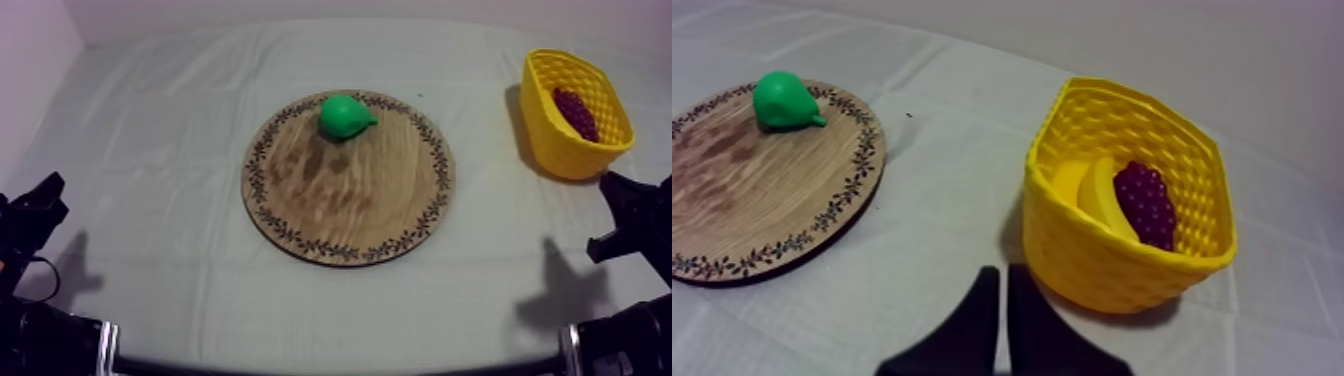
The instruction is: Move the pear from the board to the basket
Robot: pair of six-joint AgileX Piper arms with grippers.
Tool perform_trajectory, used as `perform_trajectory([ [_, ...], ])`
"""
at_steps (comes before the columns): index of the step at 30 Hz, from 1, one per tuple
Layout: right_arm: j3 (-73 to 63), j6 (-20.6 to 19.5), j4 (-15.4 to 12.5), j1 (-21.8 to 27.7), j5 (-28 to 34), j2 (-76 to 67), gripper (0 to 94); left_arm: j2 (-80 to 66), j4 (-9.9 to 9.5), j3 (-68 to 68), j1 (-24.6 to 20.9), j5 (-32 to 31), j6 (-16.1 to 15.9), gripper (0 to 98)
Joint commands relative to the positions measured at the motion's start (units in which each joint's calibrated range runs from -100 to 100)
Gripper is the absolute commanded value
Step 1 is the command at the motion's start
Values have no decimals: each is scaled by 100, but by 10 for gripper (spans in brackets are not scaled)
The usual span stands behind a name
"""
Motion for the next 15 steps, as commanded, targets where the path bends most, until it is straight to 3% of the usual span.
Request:
perform_trajectory([
  [1,-4,1,1,-2,-3,0,4,0,-1,0,0,-1,1,1],
  [15,-4,170,2,-2,-3,-7,8,0,-1,0,0,-1,1,1],
])
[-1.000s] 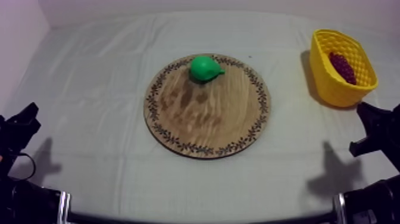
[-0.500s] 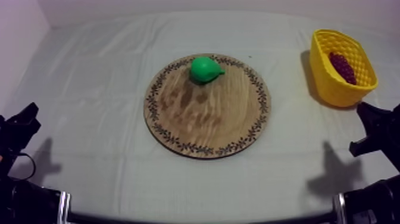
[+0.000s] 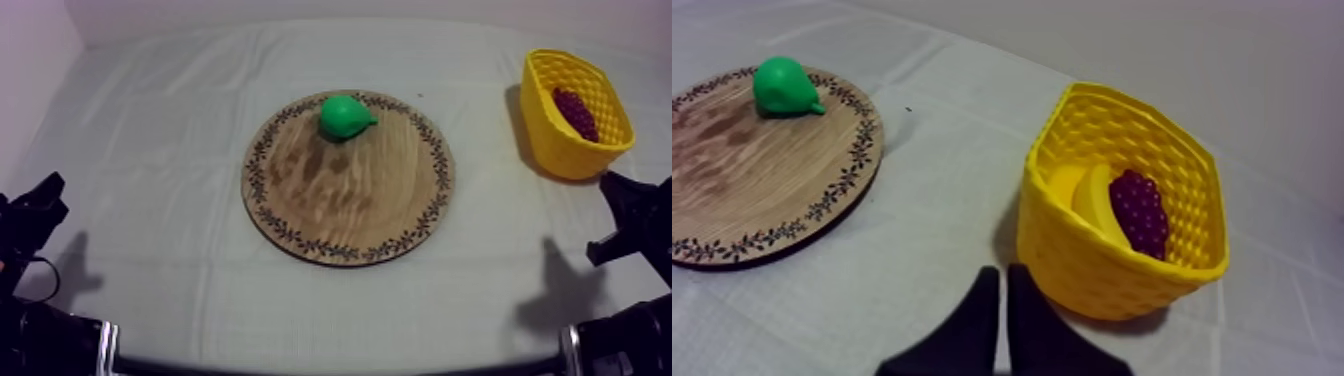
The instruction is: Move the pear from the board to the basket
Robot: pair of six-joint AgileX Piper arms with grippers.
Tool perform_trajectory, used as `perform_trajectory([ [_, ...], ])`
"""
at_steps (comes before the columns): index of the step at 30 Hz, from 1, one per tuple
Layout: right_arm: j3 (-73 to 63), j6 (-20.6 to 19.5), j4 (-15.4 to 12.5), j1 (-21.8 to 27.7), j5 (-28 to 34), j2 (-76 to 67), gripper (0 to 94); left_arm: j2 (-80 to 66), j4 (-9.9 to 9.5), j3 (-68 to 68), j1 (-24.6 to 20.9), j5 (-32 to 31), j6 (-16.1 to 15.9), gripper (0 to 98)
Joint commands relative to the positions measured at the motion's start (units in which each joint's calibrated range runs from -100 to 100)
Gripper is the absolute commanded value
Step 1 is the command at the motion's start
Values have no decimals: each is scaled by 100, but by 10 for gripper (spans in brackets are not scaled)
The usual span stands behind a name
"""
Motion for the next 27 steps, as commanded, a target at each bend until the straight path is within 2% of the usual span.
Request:
perform_trajectory([
  [1,-4,-57,-1,-2,-3,-7,7,0,-1,0,0,-1,1,1],
  [9,-11,-73,-17,-8,-41,-8,5,0,-1,0,0,-1,1,1],
  [17,-465,273,-306,8,-194,229,4,0,-1,0,0,-1,1,1],
  [27,-1921,886,-639,-19,-93,1607,4,0,-1,0,0,-1,1,1],
])
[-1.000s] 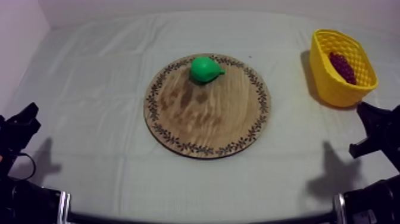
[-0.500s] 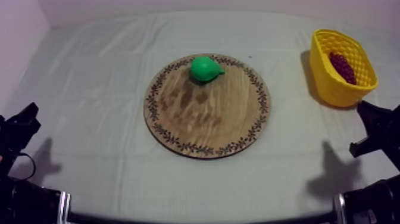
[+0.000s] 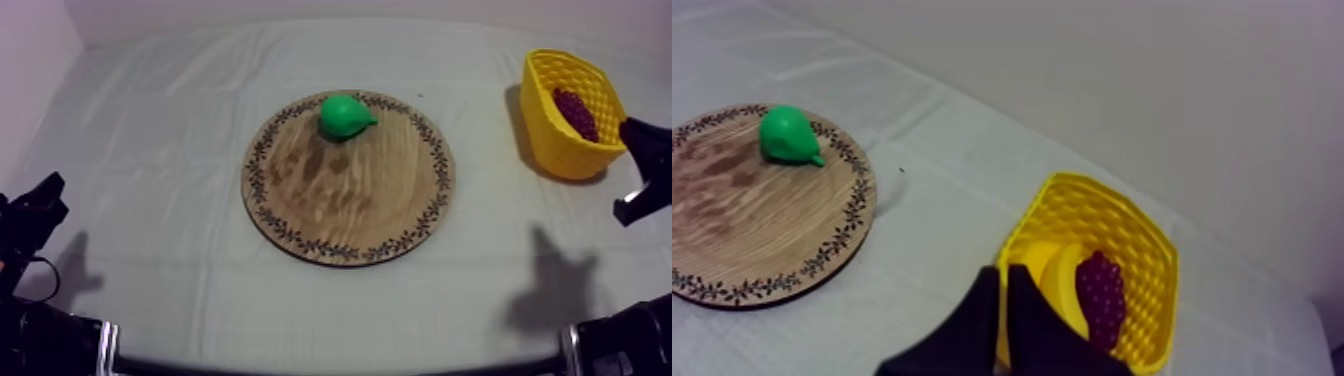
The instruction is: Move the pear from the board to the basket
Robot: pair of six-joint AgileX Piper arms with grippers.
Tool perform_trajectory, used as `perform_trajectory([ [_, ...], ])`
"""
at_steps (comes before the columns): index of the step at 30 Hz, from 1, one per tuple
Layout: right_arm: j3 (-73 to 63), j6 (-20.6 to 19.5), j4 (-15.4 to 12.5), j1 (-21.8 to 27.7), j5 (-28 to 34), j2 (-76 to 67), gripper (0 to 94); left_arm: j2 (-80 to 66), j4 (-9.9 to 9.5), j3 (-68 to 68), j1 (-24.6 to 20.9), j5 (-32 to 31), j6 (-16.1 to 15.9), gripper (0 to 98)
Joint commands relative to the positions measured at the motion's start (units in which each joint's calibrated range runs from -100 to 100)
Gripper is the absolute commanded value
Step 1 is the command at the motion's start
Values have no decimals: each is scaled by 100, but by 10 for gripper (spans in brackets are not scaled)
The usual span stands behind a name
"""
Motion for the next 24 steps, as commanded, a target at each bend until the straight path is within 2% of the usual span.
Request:
perform_trajectory([
  [1,-437,201,-38,-35,71,480,4,0,-1,0,0,-1,1,1],
  [11,-2120,790,-337,-161,460,2519,4,0,-1,0,0,-1,1,1],
  [18,-3706,853,-382,-424,938,4086,4,0,-1,0,0,-1,1,1],
  [24,-5137,805,-290,-728,1431,5456,4,0,-1,0,0,-1,1,1],
])
